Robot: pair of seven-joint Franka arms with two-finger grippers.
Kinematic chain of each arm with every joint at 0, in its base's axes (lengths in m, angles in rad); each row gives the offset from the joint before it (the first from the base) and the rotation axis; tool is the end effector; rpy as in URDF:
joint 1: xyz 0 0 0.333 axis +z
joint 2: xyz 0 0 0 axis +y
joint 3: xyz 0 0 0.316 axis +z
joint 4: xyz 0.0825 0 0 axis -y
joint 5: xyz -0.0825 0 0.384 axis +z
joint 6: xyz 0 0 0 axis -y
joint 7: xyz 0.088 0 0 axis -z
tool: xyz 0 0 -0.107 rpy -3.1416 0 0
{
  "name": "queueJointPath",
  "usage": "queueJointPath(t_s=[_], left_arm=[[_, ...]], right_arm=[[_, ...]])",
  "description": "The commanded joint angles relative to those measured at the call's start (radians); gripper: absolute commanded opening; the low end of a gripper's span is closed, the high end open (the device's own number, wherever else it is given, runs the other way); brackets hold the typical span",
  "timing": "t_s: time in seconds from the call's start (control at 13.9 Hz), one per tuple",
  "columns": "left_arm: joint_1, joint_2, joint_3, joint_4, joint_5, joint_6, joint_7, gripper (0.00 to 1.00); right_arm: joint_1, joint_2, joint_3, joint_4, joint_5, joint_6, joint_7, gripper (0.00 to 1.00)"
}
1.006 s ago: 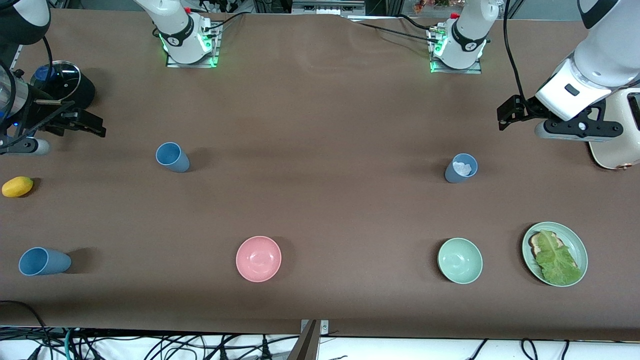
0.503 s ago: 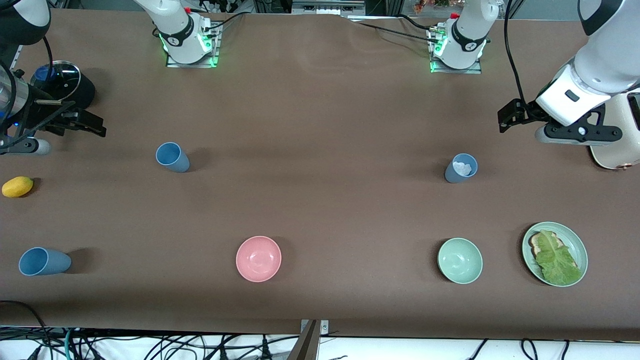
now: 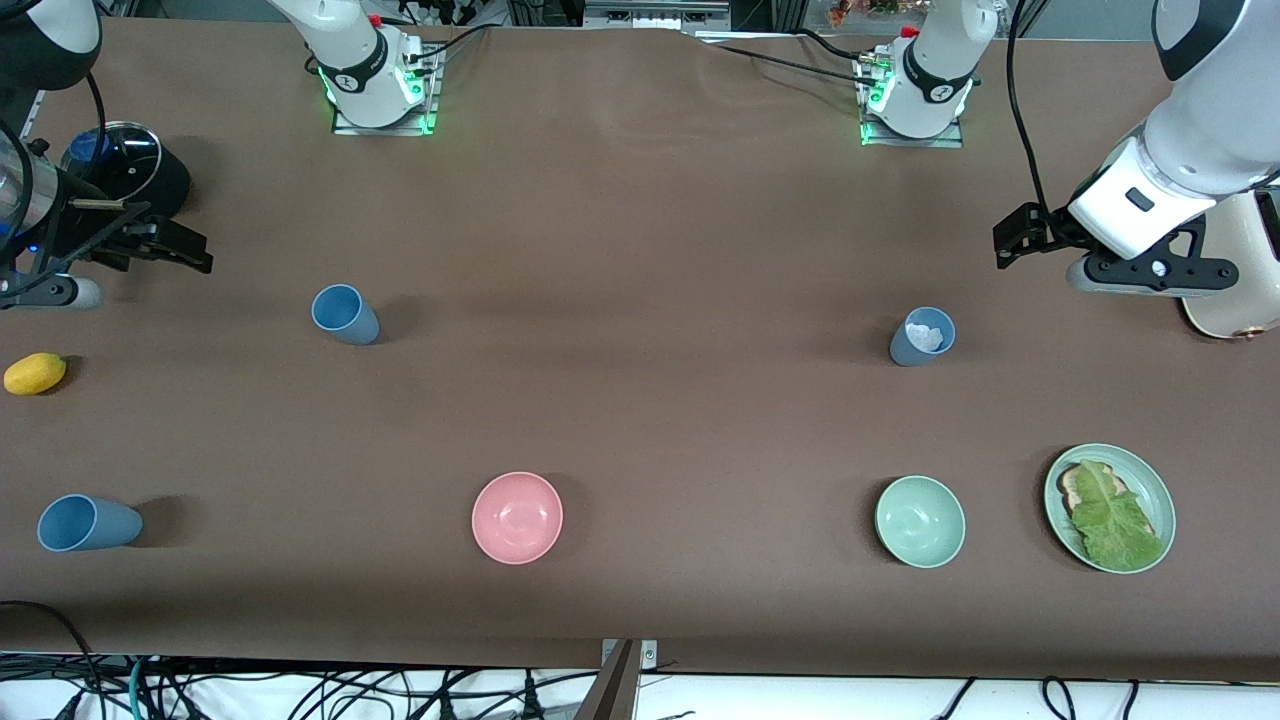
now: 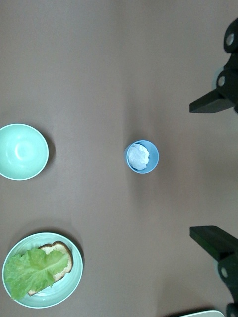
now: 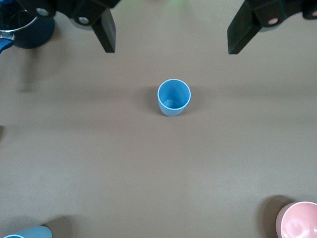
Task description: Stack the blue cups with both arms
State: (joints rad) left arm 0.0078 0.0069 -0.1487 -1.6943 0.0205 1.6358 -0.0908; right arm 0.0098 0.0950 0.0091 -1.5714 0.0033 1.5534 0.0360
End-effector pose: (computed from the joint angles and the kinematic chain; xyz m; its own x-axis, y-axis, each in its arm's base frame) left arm 0.5518 -0.0759 0.5678 0.9967 -0.0512 -0.0633 -0.0529 -0.9983 -0.0251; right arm 0.5775 0.0110 0.5690 0.9935 -0.0171 -0.1128 -0.0172 -0.9999 -0.0001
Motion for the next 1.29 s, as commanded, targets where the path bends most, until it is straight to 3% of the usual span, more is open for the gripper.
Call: queueJointPath(t_s=[0.0, 0.22, 0.43, 0.72, 1.08, 1.22], left_arm=[[0.009, 0.016, -0.003, 0.039, -0.021, -0.028, 0.013, 1.00], [0.011, 0.037, 0.000, 0.036, -0.021, -0.028, 0.013, 1.00], [0.036, 0.180, 0.005, 0.019, 0.012, -0.010, 0.014, 1.00], [0.069, 0.323, 0.003, -0.017, 0.013, 0.094, 0.066, 1.00], [0.077, 0.297, 0.000, -0.278, 0.018, 0.313, 0.089, 1.00], [0.075, 0.297, 0.000, -0.340, 0.019, 0.360, 0.097, 0.99]], right_arm=[[-0.013, -0.004, 0.012, -0.004, 0.001, -0.010, 0.005, 1.00], [-0.005, 0.050, 0.012, -0.004, -0.015, -0.025, -0.011, 1.00], [-0.016, 0.109, 0.006, -0.027, -0.028, -0.047, 0.004, 1.00], [-0.019, 0.074, 0.002, -0.272, -0.035, 0.207, 0.001, 1.00], [-0.019, 0.052, 0.002, -0.542, -0.037, 0.532, -0.011, 1.00], [-0.019, 0.045, 0.002, -0.623, -0.035, 0.626, -0.015, 1.00]])
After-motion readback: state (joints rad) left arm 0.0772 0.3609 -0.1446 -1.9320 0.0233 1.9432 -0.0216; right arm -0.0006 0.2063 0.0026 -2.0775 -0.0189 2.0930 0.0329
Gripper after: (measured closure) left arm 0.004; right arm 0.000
